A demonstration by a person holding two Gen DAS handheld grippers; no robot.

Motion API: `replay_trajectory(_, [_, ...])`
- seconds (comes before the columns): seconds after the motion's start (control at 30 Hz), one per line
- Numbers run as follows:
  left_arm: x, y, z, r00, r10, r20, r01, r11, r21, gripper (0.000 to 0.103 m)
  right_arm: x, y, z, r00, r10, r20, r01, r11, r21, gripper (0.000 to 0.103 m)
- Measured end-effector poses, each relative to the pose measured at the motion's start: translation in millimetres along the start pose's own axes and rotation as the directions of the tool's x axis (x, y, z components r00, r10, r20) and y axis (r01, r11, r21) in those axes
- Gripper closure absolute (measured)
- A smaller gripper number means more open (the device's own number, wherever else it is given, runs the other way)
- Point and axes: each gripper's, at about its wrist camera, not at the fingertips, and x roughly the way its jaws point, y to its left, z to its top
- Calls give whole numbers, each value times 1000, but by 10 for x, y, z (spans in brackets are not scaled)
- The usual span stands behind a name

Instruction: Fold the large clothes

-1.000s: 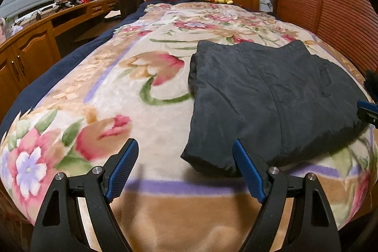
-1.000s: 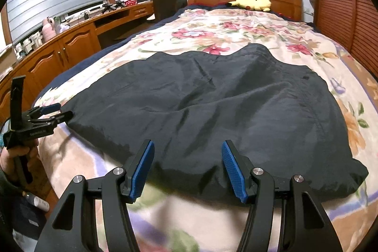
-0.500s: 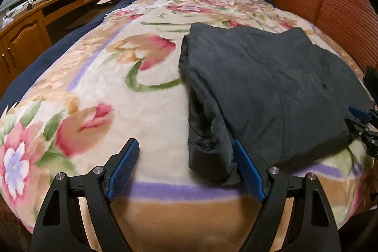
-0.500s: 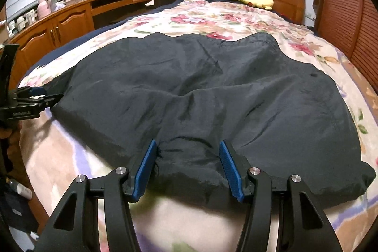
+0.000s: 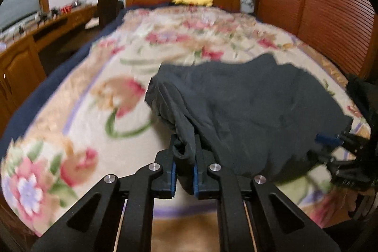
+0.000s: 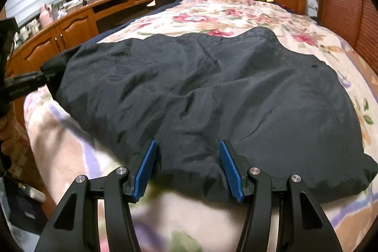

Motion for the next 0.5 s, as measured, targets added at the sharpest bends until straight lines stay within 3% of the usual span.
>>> replay_trajectory(0.17, [-224,-294,296,998,-23,62,21,999,42,93,-228,-189,-9,999,-8,36,7,999,31,46])
replay_trajectory(0.33, [-313,-724,500,993,-65,103,55,994,95,93,-396,-448,-88,993,-112,44,110,993,40,46])
replay_trajectory(0.5, [-267,-1160,557,990,-83,115,65,986,155,93,-506,-659,-150,988,-146,51,142,986,87,46])
